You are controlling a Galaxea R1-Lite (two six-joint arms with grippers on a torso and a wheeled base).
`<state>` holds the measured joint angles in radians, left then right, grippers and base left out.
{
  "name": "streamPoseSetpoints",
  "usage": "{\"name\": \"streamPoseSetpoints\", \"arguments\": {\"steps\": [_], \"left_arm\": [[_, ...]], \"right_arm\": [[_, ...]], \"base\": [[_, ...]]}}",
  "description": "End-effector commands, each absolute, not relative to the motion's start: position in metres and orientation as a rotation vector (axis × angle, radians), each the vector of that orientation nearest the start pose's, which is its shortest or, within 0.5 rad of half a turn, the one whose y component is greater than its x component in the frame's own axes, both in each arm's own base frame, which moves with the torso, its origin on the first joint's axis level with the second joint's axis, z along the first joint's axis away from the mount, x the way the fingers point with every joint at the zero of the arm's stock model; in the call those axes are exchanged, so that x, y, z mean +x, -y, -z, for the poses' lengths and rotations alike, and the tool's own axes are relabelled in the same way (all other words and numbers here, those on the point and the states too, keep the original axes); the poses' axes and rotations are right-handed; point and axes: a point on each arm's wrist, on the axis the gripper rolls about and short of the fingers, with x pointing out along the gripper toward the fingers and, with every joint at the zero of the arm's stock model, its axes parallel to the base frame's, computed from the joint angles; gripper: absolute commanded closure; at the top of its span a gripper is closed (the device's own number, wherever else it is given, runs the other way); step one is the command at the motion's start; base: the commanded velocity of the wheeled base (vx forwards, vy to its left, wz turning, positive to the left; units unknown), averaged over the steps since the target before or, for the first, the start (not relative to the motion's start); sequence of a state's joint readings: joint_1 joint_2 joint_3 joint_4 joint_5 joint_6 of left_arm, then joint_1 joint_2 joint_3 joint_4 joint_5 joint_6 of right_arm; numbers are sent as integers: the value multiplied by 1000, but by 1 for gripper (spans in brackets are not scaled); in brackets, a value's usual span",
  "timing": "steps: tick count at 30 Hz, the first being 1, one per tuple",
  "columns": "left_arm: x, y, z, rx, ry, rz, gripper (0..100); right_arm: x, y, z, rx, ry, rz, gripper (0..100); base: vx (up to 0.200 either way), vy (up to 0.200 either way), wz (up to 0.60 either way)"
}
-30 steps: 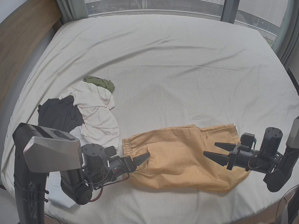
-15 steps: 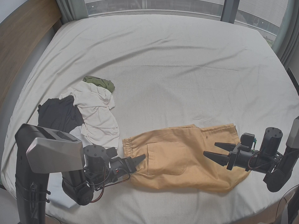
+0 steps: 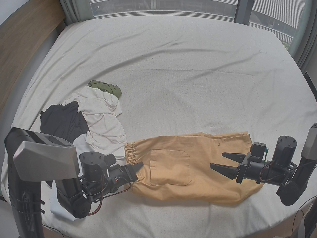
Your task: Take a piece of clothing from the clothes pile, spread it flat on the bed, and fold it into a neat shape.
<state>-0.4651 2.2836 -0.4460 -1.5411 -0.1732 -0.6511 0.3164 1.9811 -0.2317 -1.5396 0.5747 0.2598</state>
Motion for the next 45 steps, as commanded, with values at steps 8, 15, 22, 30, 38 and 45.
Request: {"name": "streamPoseSetpoints", "arguments": {"steps": [8,15,22,30,38,45], "left_arm": [[269,121,-32,-590,-459,466,100],[267,105,-35,-575,-451,430,100],[265,89,-39,-568,-440,417,100],[258,68,-50,-592,-429,431,100],[255,55,-51,-607,-436,429,100],[249,62,-64,-608,-412,490,100]], "right_arm": [[244,-93,-69,271,-329,-857,0],[245,-91,-69,273,-328,-849,0],[244,-91,-69,273,-330,-850,0],[244,-91,-69,273,-331,-849,0],[243,-90,-68,274,-333,-850,0],[243,-90,-68,274,-333,-850,0]], "base": [[0,0,0],[0,0,0],[0,0,0],[0,0,0],[0,0,0],[0,0,0]]}}
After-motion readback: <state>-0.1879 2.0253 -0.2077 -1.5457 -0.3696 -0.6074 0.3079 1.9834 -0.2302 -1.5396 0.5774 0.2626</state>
